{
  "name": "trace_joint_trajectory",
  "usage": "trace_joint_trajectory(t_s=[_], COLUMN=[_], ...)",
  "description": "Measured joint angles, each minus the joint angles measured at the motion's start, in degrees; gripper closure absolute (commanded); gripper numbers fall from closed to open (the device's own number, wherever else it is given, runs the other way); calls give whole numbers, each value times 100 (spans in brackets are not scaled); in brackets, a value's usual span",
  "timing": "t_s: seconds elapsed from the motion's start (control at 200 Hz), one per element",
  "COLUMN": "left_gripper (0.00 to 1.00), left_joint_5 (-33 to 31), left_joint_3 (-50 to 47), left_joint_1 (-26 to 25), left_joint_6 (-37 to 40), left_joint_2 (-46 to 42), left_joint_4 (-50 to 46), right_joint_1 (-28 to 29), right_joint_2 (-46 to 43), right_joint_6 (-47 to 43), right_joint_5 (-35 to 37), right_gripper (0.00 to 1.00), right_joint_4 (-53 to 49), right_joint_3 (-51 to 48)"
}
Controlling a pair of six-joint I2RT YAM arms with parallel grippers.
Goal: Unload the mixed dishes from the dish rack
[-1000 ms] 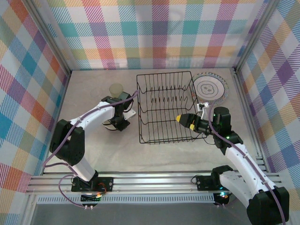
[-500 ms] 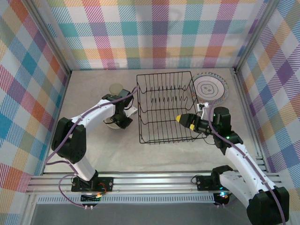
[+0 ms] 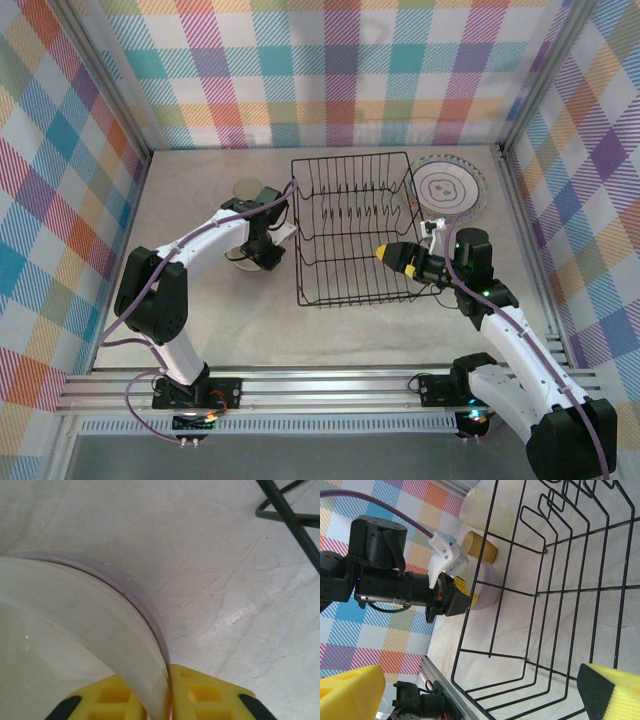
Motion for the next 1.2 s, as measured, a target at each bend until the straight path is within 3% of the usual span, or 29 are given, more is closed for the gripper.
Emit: trace_joint_trajectory(t_s=[0.38, 0.62, 0.675, 0.685, 0.7, 0.715, 1.2], left_gripper=[51, 36, 28, 22, 5, 0, 0], left_joint_5=[-302, -319, -302, -297, -299, -293, -210], left_joint_3=[0, 0, 0, 0, 0, 0, -31], left_joint_1=[-4, -4, -4, -4, -4, -4, -20], left_joint_6=[-17, -20, -39, -20, -15, -31, -321], left_joint_2=[0, -168, -271, -295, -326, -354, -1523], left_joint_4=[146, 144, 144, 142, 142, 142, 197], right_joint_1=[0, 0, 0, 0, 0, 0, -2], right_joint_2=[-17, -92, -85, -83, -72, -68, 925], right_joint_6=[-20, -356, -479, -501, -544, -573, -1399], right_joint_5=[118, 531, 721, 756, 820, 879, 3556], right_gripper=[1, 1, 1, 1, 1, 1, 1], right_joint_4=[-74, -632, -863, -898, -964, -1032, -2249], right_joint_3=[0, 133, 258, 284, 326, 369, 1220])
